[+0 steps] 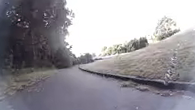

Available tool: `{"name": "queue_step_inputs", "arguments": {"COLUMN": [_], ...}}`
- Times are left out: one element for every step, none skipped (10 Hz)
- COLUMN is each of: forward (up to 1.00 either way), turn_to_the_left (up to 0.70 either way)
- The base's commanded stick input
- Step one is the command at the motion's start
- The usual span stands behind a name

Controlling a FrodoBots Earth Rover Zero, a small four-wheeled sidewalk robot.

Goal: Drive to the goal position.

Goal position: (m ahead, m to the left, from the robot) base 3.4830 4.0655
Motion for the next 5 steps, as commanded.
{"name": "queue_step_inputs", "arguments": {"forward": [1.00, 1.00, 1.00, 1.00, 1.00], "turn_to_the_left": [0.40, 0.40, 0.40, 0.40, 0.40]}}
